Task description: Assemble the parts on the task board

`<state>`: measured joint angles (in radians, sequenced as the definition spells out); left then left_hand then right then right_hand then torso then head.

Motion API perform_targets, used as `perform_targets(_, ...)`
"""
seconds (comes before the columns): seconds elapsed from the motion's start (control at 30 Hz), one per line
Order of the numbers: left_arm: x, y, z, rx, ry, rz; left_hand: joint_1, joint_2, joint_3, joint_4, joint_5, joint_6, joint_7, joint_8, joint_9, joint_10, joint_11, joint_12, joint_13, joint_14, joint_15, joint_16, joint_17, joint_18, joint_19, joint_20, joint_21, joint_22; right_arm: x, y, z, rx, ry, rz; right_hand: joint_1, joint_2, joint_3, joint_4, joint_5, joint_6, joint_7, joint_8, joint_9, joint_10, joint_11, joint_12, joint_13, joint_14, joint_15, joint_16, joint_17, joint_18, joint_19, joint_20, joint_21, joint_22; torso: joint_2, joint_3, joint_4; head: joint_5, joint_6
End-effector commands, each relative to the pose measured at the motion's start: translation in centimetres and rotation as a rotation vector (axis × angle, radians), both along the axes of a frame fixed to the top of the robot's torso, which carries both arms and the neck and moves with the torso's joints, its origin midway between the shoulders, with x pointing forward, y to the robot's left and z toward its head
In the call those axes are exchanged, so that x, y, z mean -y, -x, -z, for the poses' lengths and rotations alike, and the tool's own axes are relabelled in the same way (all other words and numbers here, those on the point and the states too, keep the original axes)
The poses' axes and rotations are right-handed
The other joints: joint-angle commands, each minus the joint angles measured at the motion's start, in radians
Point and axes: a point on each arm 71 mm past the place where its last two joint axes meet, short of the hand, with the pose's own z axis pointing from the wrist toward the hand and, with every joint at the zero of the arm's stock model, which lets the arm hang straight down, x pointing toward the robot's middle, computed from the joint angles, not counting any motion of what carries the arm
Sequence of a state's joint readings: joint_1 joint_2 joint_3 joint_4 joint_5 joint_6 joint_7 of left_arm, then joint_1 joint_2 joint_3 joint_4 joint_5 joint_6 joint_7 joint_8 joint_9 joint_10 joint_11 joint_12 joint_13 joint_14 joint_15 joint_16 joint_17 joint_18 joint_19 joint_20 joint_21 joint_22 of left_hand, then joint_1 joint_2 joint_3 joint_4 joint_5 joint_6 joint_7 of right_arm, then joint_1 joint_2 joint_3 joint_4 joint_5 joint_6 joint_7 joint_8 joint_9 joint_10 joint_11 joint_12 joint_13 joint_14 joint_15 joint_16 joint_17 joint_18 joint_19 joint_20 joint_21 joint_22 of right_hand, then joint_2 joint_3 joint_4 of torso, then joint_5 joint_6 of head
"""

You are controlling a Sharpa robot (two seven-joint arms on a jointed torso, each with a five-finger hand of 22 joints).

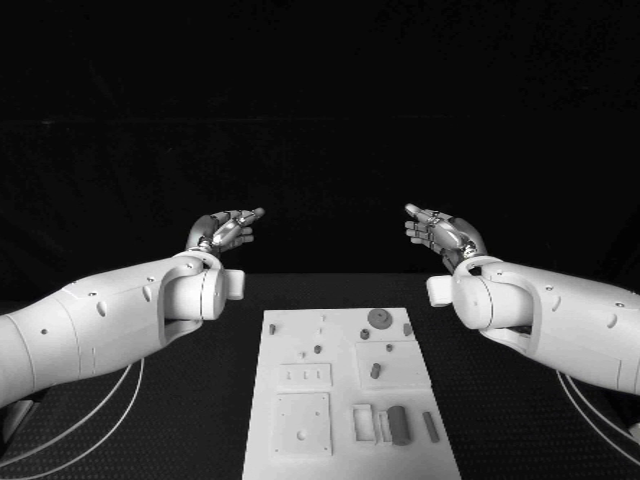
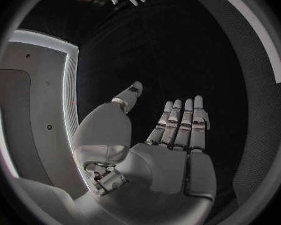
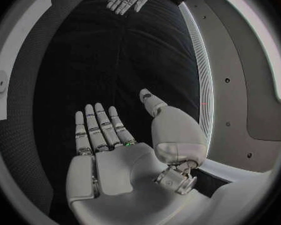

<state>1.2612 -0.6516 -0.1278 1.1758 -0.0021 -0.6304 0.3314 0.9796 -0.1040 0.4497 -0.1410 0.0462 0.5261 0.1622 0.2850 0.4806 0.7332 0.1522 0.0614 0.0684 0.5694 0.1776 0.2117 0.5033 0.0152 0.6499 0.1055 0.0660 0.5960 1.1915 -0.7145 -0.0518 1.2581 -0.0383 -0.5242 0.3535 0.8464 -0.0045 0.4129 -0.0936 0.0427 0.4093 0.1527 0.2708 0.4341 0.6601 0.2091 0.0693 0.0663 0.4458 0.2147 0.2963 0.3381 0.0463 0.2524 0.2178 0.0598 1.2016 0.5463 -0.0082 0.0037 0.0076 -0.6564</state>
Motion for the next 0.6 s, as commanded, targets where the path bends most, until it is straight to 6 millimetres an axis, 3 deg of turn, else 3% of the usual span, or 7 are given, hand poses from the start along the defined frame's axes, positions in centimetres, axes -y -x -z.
perform_targets(0.03,-0.1,-1.3,-0.2,-0.101,0.005,0.078,0.019,-0.002,0.01,-0.001,0.003,0.011,0.008,0.006,0.009,0.015,0.002,0.006,0.001,0.011,0.002,0.006,0.009,-0.015,0.012,0.0,0.005,0.011,-0.3,-1.1,-0.1,-0.093,0.015,-0.199,0.041,0.0,0.02,-0.005,0.007,0.022,0.078,0.016,0.016,0.028,0.007,0.006,0.004,0.023,0.009,0.014,0.014,0.013,0.019,0.004,0.009,0.053,0.0,-0.0002,0.0002,0.0,0.0)
perform_targets(0.2,-1.0,-2.6,-1.3,-0.117,-0.019,0.072,0.019,-0.002,0.01,-0.001,0.003,0.012,0.008,0.006,0.009,0.015,0.002,0.006,0.001,0.011,0.002,0.006,0.009,-0.015,0.012,0.0,0.005,0.011,0.9,-2.6,-0.9,-0.128,0.051,-0.245,0.065,0.001,0.021,-0.03,0.007,0.027,0.082,0.022,0.016,0.035,0.011,0.01,0.005,0.037,0.016,0.023,0.018,0.015,0.034,0.005,0.014,0.089,0.0,-0.0002,0.0002,0.0,0.0)
perform_targets(0.33,-1.1,-2.8,-1.5,-0.12,-0.024,0.07,0.021,0.001,0.01,0.0,0.003,0.016,0.013,0.009,0.011,0.022,0.005,0.009,0.003,0.018,0.003,0.011,0.012,-0.015,0.016,-0.002,0.007,0.013,1.4,-3.1,-1.3,-0.143,0.067,-0.263,0.107,-0.002,0.027,-0.078,0.008,0.049,0.088,0.037,0.019,0.064,0.017,0.024,0.009,0.073,0.026,0.043,0.026,0.023,0.068,0.001,0.025,0.129,0.0,-0.0002,0.0002,0.0,0.0)
perform_targets(0.43,-1.1,-2.8,-1.5,-0.12,-0.024,0.07,0.025,0.008,0.011,0.001,0.004,0.029,0.024,0.016,0.013,0.044,0.014,0.018,0.007,0.036,0.005,0.023,0.016,-0.015,0.026,-0.007,0.013,0.016,1.5,-3.3,-1.4,-0.147,0.071,-0.268,0.145,-0.005,0.039,-0.128,0.008,0.084,0.09,0.056,0.024,0.104,0.02,0.043,0.015,0.13,0.034,0.072,0.036,0.044,0.122,-0.006,0.043,0.127,0.0,-0.0002,0.0002,0.0,0.0)
perform_targets(0.47,-0.9,-2.1,-1.2,-0.12,-0.014,0.114,0.029,0.01,0.012,-0.001,0.004,0.04,0.031,0.022,0.015,0.063,0.019,0.027,0.011,0.052,0.007,0.032,0.02,-0.013,0.036,-0.011,0.018,0.018,2.5,-3.7,-1.2,-0.055,0.347,-0.277,0.161,-0.006,0.047,-0.146,0.009,0.104,0.09,0.067,0.026,0.123,0.02,0.051,0.018,0.152,0.036,0.082,0.04,0.054,0.148,-0.011,0.052,0.127,0.0,-0.0025,-0.0025,0.004,0.0)
perform_targets(0.6,-1.1,-1.7,-0.9,-0.114,-0.019,0.123,0.065,0.02,0.025,-0.026,0.008,0.095,0.05,0.047,0.023,0.144,0.032,0.063,0.025,0.153,0.002,0.087,0.042,0.004,0.099,-0.027,0.05,0.034,2.6,-3.6,-1.1,-0.015,0.491,-0.302,0.198,-0.012,0.078,-0.191,0.009,0.17,0.088,0.097,0.033,0.196,0.017,0.085,0.029,0.228,0.016,0.116,0.052,0.081,0.228,-0.016,0.072,0.12,0.001,-0.0044,-0.0024,0.003,0.004)
